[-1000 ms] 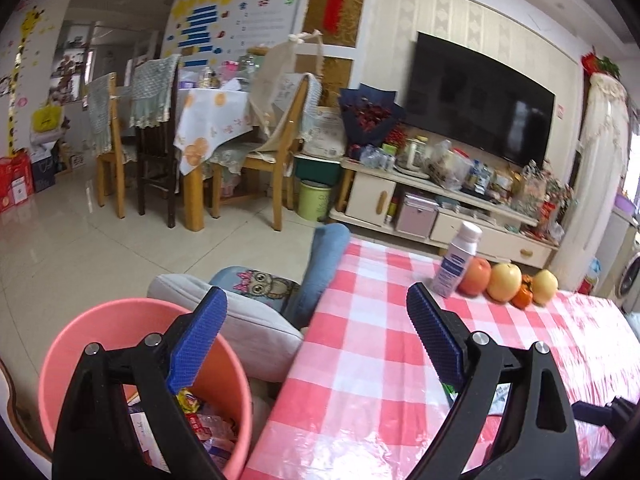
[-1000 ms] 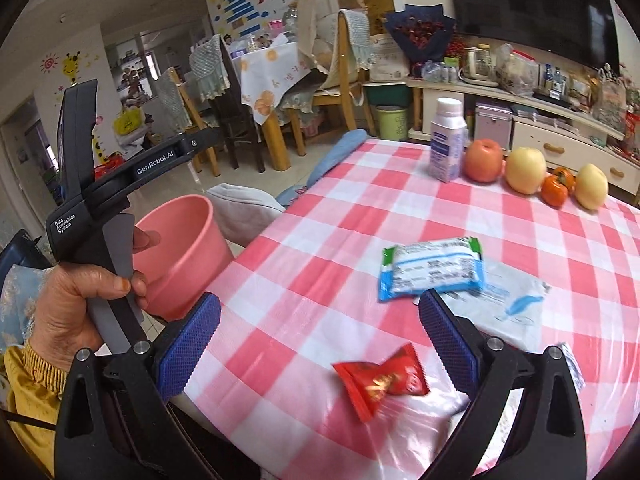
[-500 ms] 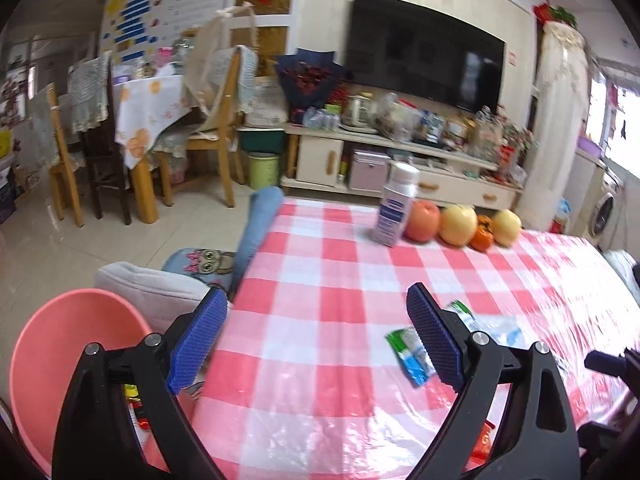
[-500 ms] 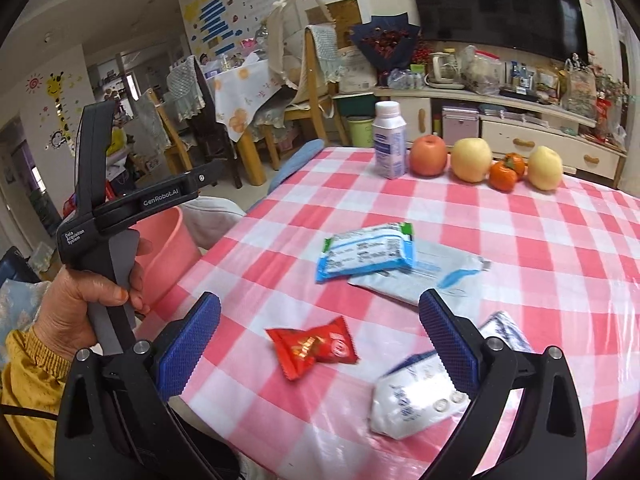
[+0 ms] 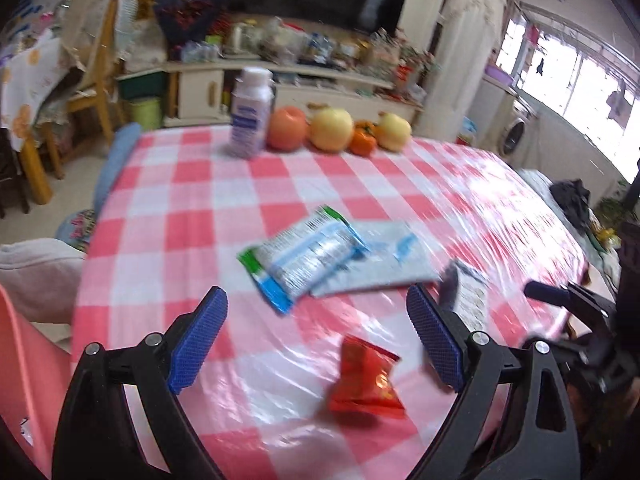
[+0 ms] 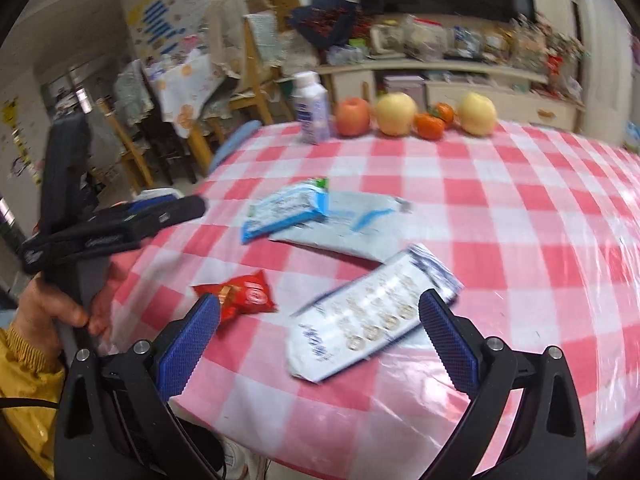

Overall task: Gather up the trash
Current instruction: 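Move both tools back over the table toward the remaining wrappers, then grasp the red candy wrapper with the left gripper while the right gripper grasps the white printed packet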

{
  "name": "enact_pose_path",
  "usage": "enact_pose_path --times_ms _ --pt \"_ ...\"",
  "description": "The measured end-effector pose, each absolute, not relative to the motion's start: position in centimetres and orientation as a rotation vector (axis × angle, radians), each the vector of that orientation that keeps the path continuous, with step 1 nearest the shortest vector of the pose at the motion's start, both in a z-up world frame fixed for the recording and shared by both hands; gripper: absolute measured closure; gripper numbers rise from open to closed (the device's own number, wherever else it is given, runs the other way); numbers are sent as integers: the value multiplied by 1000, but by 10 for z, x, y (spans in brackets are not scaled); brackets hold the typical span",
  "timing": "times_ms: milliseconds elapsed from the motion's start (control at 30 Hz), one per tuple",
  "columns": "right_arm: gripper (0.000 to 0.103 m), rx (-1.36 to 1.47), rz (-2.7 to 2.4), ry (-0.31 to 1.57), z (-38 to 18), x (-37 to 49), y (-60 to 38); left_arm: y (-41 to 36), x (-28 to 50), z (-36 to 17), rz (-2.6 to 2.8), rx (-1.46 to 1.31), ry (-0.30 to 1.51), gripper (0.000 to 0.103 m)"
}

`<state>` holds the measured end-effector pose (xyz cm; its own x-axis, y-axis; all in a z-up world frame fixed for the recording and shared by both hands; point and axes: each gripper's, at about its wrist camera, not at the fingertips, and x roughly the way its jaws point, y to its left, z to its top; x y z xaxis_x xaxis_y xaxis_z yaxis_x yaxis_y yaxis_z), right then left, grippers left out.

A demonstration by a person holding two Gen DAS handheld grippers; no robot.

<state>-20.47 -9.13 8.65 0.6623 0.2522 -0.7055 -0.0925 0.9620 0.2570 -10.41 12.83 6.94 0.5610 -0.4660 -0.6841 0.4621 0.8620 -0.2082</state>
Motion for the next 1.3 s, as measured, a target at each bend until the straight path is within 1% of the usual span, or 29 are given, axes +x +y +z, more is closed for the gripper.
enact_pose_path --times_ms 100,200,400,467,500,533,600,633,667,700,767,833,867,1133,1300 --pt "5 351 198 881 73 -197 -115 107 -116 57 -614 82 853 11" --pt "5 423 204 896 66 -193 -127 89 -125 43 -657 173 895 11" --pt "6 479 241 927 54 -186 -125 74 -127 26 -673 253 943 12" --pt "6 490 251 940 49 -184 -123 74 -125 25 -673 259 947 17" --pt "7 492 253 942 48 -182 -123 74 -125 24 -673 259 951 23" --pt "7 491 253 943 47 -180 -123 74 -124 23 -672 261 956 26" --pt "8 483 248 941 45 -178 -122 72 -123 19 -666 277 965 28" --pt "8 482 245 941 45 -177 -121 71 -123 17 -663 285 968 32" --pt "11 483 244 943 44 -176 -121 70 -123 15 -663 289 971 34" --pt "17 488 246 949 42 -173 -120 69 -123 14 -665 292 975 36" --pt "19 483 242 957 38 -170 -118 67 -123 11 -658 300 977 40" --pt "19 458 233 953 38 -168 -115 66 -122 10 -648 311 972 48" --pt "19 439 226 949 39 -166 -112 65 -122 10 -648 310 972 49" --pt "19 336 180 927 37 -149 -100 70 -112 11 -592 264 971 49" --pt "15 351 148 929 34 -136 -107 81 -104 14 -538 203 969 49"
